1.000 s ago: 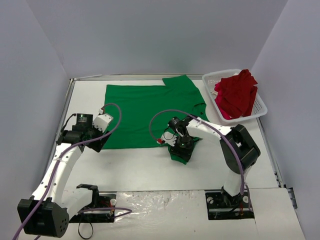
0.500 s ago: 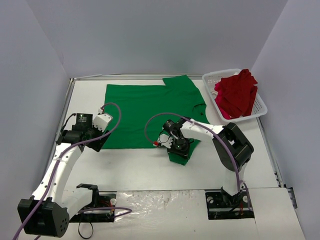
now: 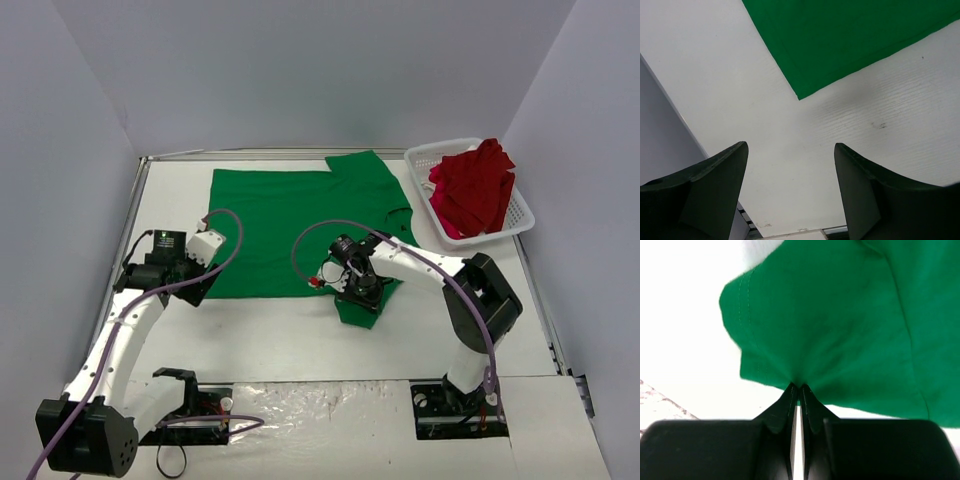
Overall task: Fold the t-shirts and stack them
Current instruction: Flatten out the tshirt
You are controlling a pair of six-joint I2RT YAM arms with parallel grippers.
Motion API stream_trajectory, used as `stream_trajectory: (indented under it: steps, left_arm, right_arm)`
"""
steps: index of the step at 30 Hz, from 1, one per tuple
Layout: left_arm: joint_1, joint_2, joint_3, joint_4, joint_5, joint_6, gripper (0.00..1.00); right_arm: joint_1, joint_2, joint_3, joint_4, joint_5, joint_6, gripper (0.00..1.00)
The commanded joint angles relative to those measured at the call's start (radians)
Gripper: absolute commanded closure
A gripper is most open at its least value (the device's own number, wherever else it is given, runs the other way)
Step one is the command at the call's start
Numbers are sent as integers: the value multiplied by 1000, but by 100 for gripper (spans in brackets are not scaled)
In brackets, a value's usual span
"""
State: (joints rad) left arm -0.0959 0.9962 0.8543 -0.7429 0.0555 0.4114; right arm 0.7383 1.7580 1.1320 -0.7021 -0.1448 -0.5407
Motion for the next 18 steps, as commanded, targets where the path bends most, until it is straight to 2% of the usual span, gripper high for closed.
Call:
stream_trajectory:
  steps: [1,7,18]
  left_arm:
    - [7,-28,5,11,-8,7,32]
    - [5,-39,2,11,-3,9,32]
    - [7,-30,5,11,0,10,32]
  right_arm:
    - [-11,-69,55,-86,30,15,100]
    - [-46,-42,201,-109,51,-5,100]
    - [-163,274,570,-169,33,-87,100]
